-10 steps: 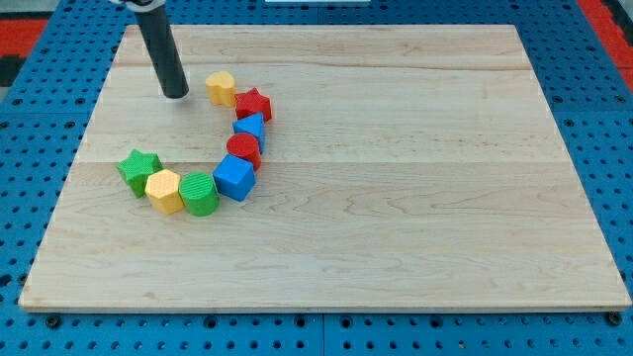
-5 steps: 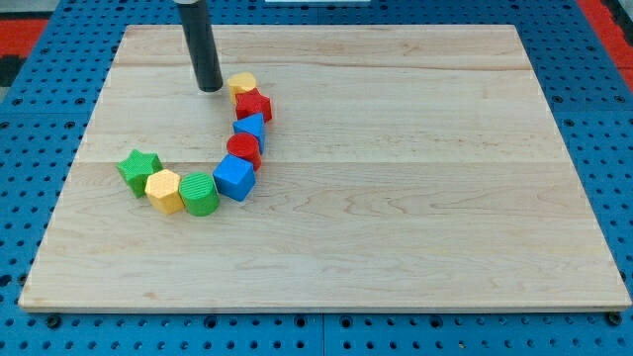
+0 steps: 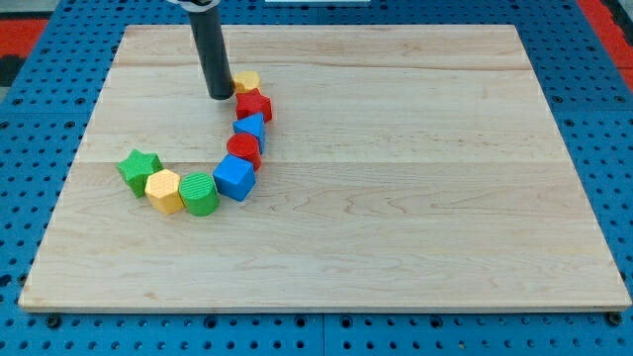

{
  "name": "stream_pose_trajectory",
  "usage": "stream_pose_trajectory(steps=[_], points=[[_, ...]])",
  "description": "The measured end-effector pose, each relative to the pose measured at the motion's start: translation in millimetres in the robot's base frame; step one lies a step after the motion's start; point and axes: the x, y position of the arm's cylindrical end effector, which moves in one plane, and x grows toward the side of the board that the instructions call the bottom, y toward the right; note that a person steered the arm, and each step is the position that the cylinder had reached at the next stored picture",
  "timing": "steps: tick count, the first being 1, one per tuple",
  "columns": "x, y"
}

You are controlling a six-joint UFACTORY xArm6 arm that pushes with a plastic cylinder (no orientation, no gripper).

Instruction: Place the yellow heart above the red star

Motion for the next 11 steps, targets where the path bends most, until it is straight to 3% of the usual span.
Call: stream_pose_trajectory(steps=[4,6,11], points=[[-24.6,1.4],[-36.2,-36.5],[-61.5,17.3]])
